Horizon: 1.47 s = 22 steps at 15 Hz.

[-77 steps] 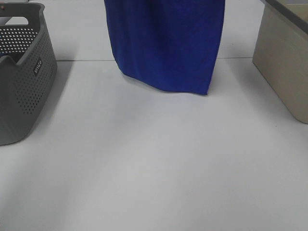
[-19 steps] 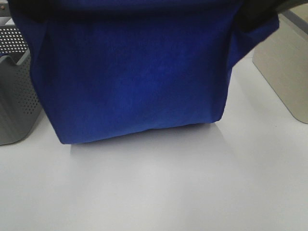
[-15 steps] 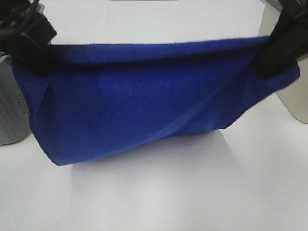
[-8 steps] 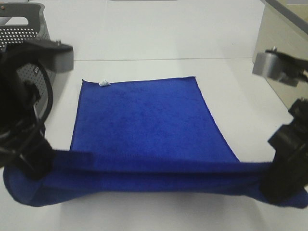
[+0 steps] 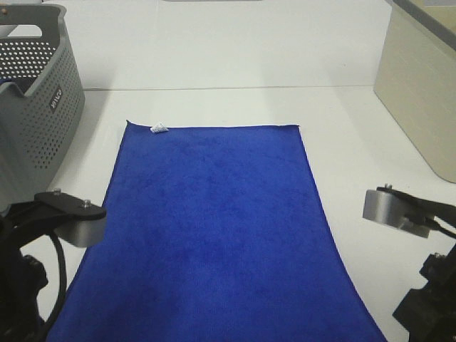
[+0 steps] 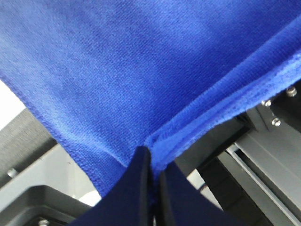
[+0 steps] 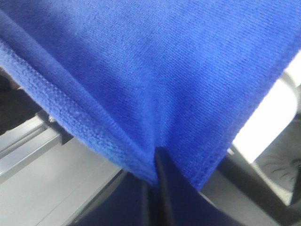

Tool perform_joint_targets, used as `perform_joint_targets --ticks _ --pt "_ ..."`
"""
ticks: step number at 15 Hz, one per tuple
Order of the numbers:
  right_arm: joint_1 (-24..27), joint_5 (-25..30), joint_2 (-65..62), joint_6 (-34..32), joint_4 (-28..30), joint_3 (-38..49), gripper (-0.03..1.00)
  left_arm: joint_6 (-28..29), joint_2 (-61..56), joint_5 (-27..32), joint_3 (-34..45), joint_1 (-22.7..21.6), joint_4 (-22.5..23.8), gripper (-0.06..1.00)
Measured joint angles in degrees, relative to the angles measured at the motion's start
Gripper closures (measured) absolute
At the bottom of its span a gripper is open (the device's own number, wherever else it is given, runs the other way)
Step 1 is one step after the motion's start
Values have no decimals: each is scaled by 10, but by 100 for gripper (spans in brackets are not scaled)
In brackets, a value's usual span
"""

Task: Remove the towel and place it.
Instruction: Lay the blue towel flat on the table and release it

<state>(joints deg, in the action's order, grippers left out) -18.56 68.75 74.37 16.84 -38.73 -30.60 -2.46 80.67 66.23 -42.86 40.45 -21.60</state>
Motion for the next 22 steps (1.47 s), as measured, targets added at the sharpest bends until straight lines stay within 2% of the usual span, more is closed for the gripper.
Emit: perform_joint_targets --ticks 5,9,13,18,22 --pt "0 0 46 31 -5 11 95 0 10 -27 17 0 -7 94" --pt "0 -2 142 60 -2 11 95 -20 95 -58 19 0 -14 94" --pt "0 -37 243 77 0 11 95 -44 195 -80 -8 0 -13 94" --pt "0 -79 339 83 3 10 95 -84 291 -83 -48 0 -17 94" --pt "0 -87 342 83 3 10 95 -95 296 -54 -52 0 -23 94"
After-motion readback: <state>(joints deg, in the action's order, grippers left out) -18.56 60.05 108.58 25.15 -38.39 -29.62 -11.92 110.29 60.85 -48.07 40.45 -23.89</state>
